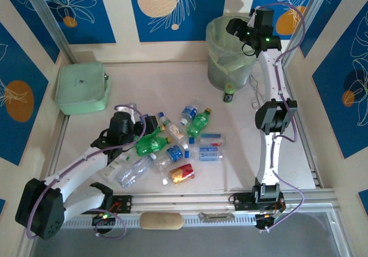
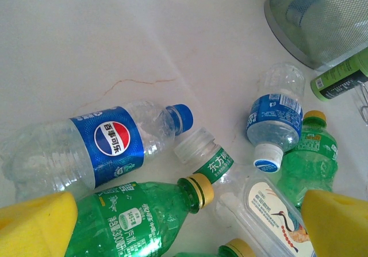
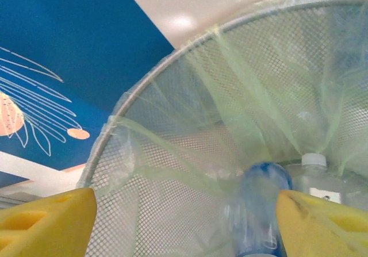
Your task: Put the plastic bottles in the bin
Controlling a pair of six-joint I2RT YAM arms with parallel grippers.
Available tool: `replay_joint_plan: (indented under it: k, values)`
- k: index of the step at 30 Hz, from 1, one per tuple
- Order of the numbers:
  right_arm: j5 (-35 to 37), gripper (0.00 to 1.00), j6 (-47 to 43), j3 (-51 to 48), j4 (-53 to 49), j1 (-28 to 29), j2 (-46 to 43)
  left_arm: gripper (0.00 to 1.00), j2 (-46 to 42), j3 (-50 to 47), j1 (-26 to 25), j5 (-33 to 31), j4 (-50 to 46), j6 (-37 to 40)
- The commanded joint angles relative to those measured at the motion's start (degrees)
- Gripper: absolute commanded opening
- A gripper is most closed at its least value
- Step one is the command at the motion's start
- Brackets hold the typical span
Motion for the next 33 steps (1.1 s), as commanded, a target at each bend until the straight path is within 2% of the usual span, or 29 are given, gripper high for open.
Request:
replay_joint_plan:
  k: [1, 7, 15, 19, 23, 27, 30, 33]
  values:
    - [0.0, 0.83, -2.6, -0.2, -0.6, 1.6, -6.8, 1.0, 0.8, 1.5, 0.0, -0.3, -0.4, 1.0]
    - [-0.9, 0.84, -6.5, -14.5, 2.4, 5.7, -18.5, 1.0, 2.1, 2.2, 0.1, 0.0, 0.5, 0.9]
    - [1.2, 0.85, -7.8, -48.9, 12.7, 12.7, -41.1, 1.0, 6.0, 4.3, 0.4, 0.0, 0.6, 0.6]
    - [4.7, 0.86, -6.3, -62.5, 11.0, 16.0, -49.9, 1.0, 8.2, 5.0, 0.6, 2.1, 1.7, 0.1]
    - [5.2, 0.86, -1.7, -72.7, 6.3, 17.9, -54.7, 1.0, 9.4, 5.5, 0.6, 3.0, 1.8, -0.1]
    - [1.9, 0.86, 2.6, -82.1, 4.6, 20.7, -56.9, 1.0, 9.7, 5.9, 0.6, 2.7, 1.8, -0.9]
    - [0.0, 0.86, 1.8, -85.4, 3.2, 23.3, -56.1, 1.0, 9.7, 5.9, 0.6, 2.3, 1.9, -1.3]
    - [1.1, 0.86, 3.3, -85.5, -0.3, 25.3, -53.8, 1.0, 9.7, 5.9, 0.7, 1.6, 1.8, -1.7]
